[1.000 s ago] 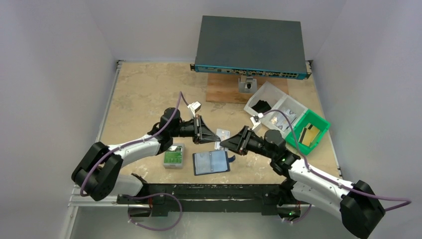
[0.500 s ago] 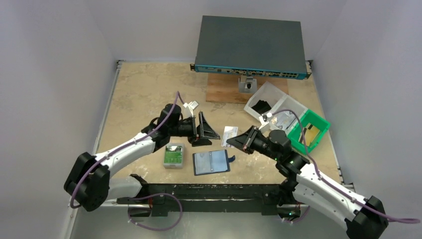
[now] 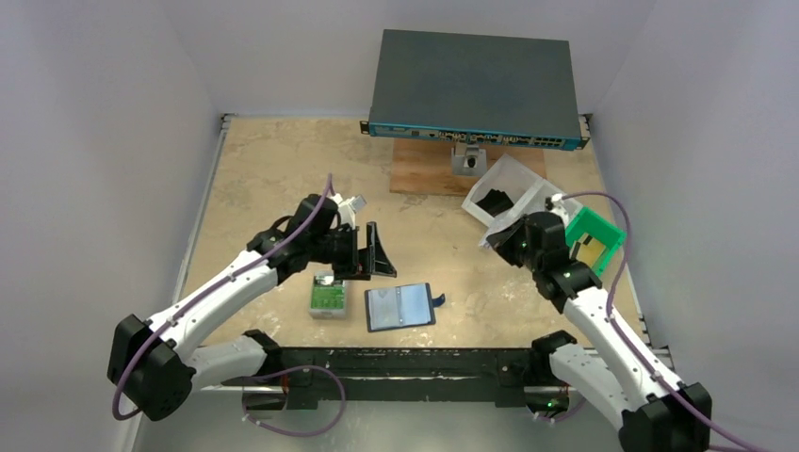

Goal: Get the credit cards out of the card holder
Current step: Place the credit card in the storage box, then remove the credit card from the card holder.

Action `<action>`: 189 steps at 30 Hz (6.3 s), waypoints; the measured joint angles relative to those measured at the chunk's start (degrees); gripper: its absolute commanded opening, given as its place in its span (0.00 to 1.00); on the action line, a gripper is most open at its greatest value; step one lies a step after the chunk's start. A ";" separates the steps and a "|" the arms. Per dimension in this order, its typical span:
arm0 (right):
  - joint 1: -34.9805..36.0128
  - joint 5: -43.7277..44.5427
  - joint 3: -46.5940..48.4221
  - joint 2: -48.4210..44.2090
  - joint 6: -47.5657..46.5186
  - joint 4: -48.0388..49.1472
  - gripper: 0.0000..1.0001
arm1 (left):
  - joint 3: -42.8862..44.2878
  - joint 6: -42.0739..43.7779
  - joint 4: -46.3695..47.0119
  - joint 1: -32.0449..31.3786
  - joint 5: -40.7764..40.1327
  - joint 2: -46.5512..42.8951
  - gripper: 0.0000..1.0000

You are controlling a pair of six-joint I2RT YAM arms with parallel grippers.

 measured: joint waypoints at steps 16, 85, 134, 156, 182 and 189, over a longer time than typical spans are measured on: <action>-34.97 -8.39 4.28 19.06 -10.93 5.88 0.00 | 3.98 6.29 -8.52 0.00 0.39 -2.36 0.86; 44.68 7.87 20.85 46.29 -4.83 2.08 0.62 | -3.96 0.07 -19.69 2.38 -26.36 -11.63 1.00; 39.45 -0.17 6.73 45.90 4.24 23.80 0.03 | -7.76 1.40 -8.35 -1.51 -14.01 -1.20 0.14; 32.09 -12.37 -3.50 42.84 5.42 37.75 0.15 | -7.21 1.44 2.69 -5.70 -11.50 18.73 0.00; 31.58 -6.23 2.82 32.76 0.37 19.58 0.37 | -3.10 1.77 3.98 -7.43 -9.81 19.98 0.00; 33.81 -4.79 3.65 34.36 -1.40 17.64 0.43 | -2.16 2.08 4.61 -7.85 -9.03 21.51 0.00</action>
